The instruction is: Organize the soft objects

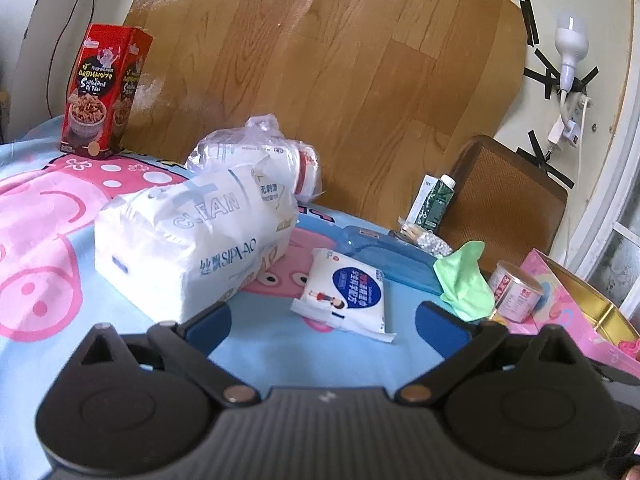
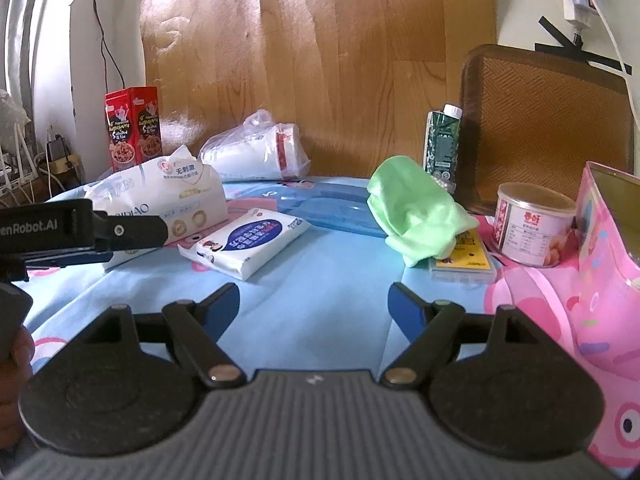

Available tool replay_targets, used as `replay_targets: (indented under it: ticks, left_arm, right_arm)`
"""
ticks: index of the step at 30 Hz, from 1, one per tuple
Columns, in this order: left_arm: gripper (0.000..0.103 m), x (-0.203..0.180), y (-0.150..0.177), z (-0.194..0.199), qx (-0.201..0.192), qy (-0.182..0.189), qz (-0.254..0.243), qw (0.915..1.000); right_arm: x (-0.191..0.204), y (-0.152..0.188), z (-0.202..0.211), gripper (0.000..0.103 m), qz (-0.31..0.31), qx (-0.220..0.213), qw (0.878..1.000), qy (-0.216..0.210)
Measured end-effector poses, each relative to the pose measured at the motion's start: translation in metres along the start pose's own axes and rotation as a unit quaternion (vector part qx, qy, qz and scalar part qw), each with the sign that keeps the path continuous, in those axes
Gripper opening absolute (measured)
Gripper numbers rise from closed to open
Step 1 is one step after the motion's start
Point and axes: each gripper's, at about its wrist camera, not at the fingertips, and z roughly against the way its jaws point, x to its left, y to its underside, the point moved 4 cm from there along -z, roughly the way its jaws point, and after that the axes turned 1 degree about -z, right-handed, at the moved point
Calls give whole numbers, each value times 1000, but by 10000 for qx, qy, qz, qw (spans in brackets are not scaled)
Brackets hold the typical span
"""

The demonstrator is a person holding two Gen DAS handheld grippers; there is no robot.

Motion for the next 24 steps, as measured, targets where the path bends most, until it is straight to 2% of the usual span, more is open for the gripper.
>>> replay_targets:
  ticks: [19,24]
  left_arm:
    - [102,8,-2,4,-147,-101,211,9996]
    - [102,13,-3,3,-128,-109,345,9993]
  right_arm:
    - [1,0,1,86,-57,-30,10000,-14]
    - [5,-1,-5,86,105,130,9998,-71]
